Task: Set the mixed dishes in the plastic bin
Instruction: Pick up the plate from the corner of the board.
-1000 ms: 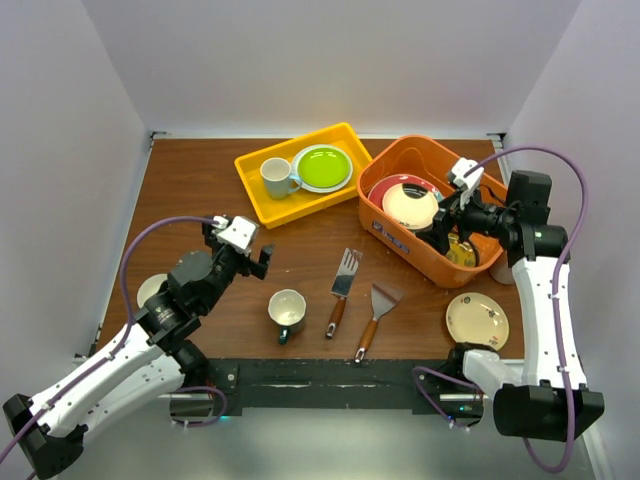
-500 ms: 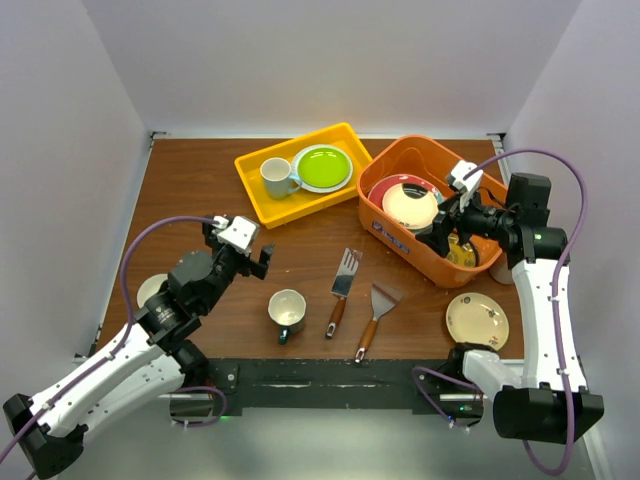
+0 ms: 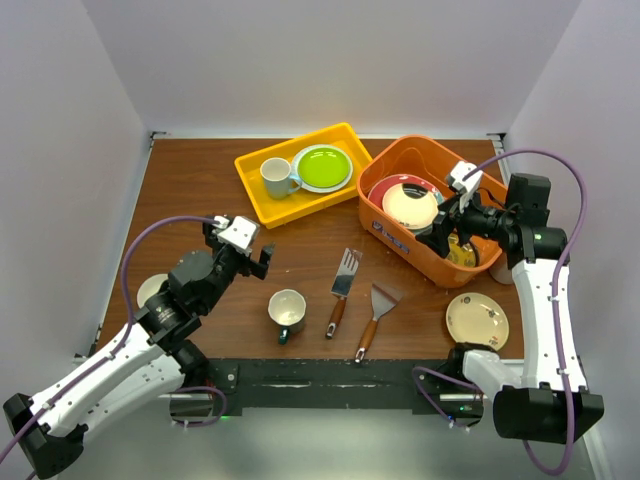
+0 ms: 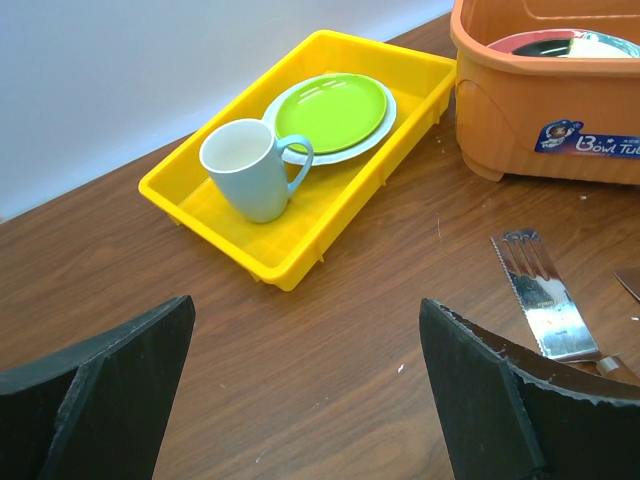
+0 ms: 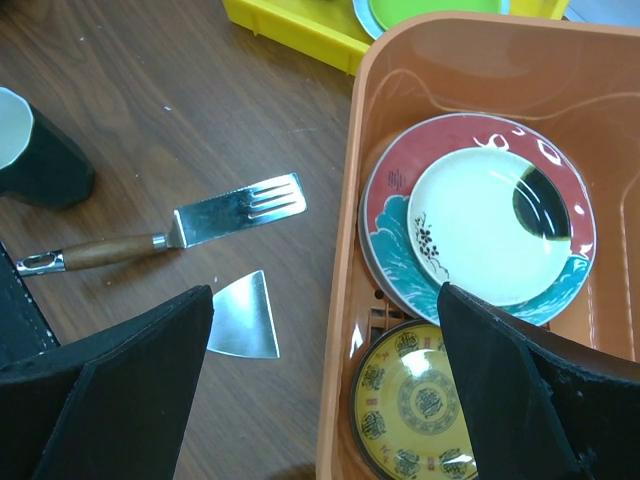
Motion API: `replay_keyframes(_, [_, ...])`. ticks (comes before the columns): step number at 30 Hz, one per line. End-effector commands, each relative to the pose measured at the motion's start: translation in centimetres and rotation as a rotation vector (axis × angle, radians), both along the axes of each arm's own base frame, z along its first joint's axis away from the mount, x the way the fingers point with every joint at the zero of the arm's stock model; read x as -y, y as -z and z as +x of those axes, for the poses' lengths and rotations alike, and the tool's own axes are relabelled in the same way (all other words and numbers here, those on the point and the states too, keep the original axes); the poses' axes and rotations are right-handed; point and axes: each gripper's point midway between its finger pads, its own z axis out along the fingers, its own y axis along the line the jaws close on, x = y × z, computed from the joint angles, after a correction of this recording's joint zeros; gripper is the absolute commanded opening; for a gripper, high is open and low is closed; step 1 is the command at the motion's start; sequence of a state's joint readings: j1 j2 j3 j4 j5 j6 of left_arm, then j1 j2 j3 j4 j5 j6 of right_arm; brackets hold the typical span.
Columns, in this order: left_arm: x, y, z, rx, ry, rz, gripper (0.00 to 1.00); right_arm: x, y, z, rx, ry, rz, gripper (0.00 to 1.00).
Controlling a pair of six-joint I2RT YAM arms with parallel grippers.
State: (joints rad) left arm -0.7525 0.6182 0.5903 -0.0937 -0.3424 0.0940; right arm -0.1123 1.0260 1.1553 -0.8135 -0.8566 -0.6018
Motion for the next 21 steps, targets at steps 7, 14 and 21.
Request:
replay_keyframes(7, [0.15, -0.31, 0.24, 0.024, 0.007, -0.011, 1.00, -0.28, -0.72, -0.96, 0.038, -0.034, -0.011, 0.99])
replay_keyframes(14, [0.17, -0.27, 0.22, 0.022, 0.008, -0.010, 1.00, -0.24, -0.64, -1.23, 0.036, -0.036, -0.021, 0.99])
replay_keyframes(21, [0.20, -0.27, 0.21, 0.022, 0.010, -0.010, 1.00, -0.13, -0.59, -1.35, 0.037, -0.036, -0.030, 0.99])
